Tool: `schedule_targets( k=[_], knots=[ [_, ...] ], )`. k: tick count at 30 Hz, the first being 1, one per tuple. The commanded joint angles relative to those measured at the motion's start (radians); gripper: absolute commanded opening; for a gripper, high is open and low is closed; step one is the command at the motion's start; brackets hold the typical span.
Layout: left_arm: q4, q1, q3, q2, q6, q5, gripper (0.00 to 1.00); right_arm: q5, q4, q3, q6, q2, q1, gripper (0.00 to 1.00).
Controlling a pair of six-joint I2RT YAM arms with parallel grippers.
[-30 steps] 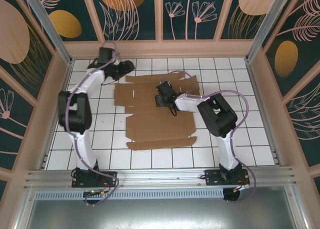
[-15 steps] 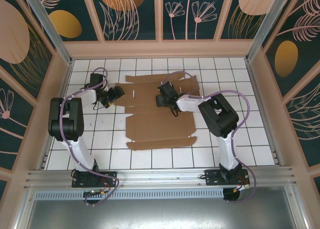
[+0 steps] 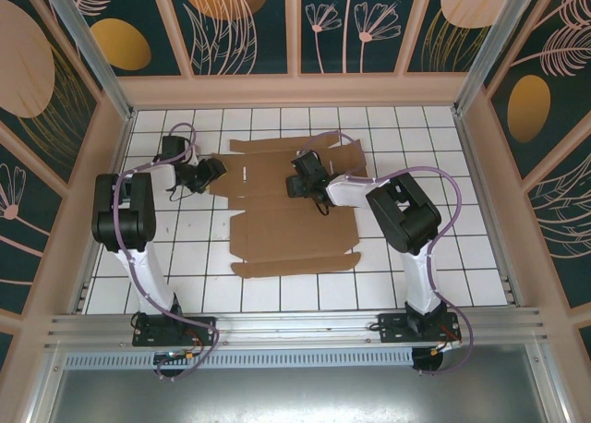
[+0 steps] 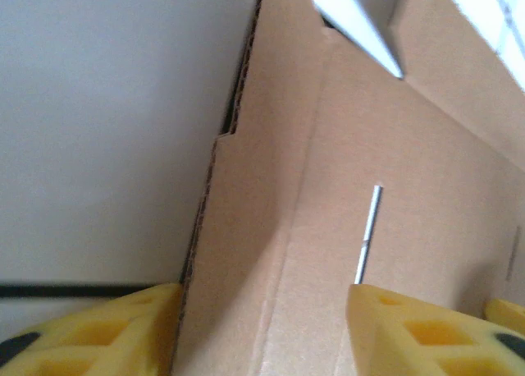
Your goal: Fold the paper box
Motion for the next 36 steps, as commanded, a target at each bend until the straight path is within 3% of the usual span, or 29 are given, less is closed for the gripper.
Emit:
schedule_targets(
  k=[1, 7, 11, 17, 19, 21, 23, 26, 30, 36],
  knots=[
    [0.194, -0.027, -0.035, 0.019, -0.035, 0.168, 0.45, -0.137, -0.197, -0.051, 0.047, 0.088, 0.017, 0.7],
    [0.215, -0.028, -0.055, -0.043, -0.063, 0.186, 0.24, -0.128, -0.201, -0.047, 0.047, 0.083, 0.016, 0.7],
    [0.155, -0.042, -0.056, -0.086, -0.035, 0.112, 0.18, -0.113, -0.204, -0.044, 0.05, 0.081, 0.016, 0.7],
    [-0.032, -0.164, 0.039, -0.085, 0.065, -0.059, 0.16, -0.099, -0.213, -0.039, 0.054, 0.08, 0.016, 0.7],
    [-0.097, -0.202, 0.087, -0.058, 0.085, -0.121, 0.21, -0.091, -0.221, -0.035, 0.054, 0.081, 0.015, 0.7],
    [-0.138, -0.234, 0.126, -0.039, 0.098, -0.158, 0.36, -0.084, -0.228, -0.03, 0.055, 0.082, 0.016, 0.7],
    [-0.143, -0.262, 0.147, -0.033, 0.099, -0.163, 0.48, -0.083, -0.232, -0.03, 0.056, 0.079, 0.016, 0.7],
    [-0.121, -0.304, 0.173, -0.019, 0.091, -0.126, 0.57, -0.082, -0.233, -0.035, 0.056, 0.074, 0.016, 0.7],
    [-0.142, -0.343, 0.248, 0.06, 0.089, -0.078, 0.62, -0.08, -0.236, -0.036, 0.057, 0.074, 0.015, 0.7],
    [-0.202, -0.347, 0.295, 0.097, 0.109, -0.169, 0.62, -0.076, -0.235, -0.049, 0.06, 0.066, 0.014, 0.7]
  ],
)
